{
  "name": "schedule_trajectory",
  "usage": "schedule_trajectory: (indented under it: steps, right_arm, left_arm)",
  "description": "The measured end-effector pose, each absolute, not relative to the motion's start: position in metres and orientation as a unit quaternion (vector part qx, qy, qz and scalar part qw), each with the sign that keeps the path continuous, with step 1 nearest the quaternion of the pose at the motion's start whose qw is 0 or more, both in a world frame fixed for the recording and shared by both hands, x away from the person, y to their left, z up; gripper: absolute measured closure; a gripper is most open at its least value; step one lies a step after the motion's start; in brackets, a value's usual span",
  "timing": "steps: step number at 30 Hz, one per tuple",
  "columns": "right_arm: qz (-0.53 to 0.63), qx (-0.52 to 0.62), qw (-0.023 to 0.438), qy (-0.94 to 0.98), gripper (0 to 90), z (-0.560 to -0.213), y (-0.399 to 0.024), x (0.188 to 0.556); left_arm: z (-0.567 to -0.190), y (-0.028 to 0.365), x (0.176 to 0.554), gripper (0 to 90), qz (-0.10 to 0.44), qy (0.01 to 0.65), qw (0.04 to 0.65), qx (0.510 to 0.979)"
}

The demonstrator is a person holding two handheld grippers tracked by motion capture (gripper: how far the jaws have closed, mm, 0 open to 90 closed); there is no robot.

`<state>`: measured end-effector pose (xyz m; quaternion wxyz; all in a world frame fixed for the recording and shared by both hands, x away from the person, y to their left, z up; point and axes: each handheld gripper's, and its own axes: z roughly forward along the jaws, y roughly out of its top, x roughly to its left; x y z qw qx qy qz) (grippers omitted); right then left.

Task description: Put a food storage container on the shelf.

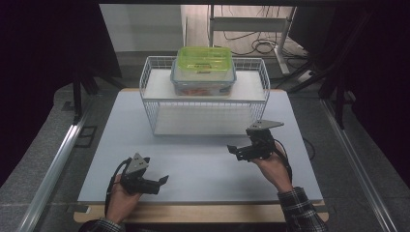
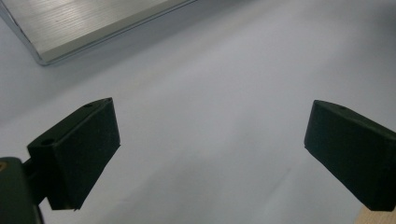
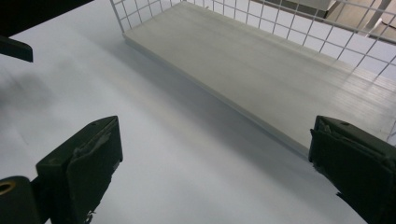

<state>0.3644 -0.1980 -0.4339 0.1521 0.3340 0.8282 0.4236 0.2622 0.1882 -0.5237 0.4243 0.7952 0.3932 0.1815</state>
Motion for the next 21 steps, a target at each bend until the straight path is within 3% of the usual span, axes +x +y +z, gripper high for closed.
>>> schedule_trajectory:
  steps: [21]
  right_arm:
    - [0.409, 0.344, 0.174, 0.827, 0.0, -0.456, -0.209, 0.346]
  left_arm:
    - [-0.524, 0.188, 0.262, 3.2, 0.186, 0.387, 0.422, 0.798]
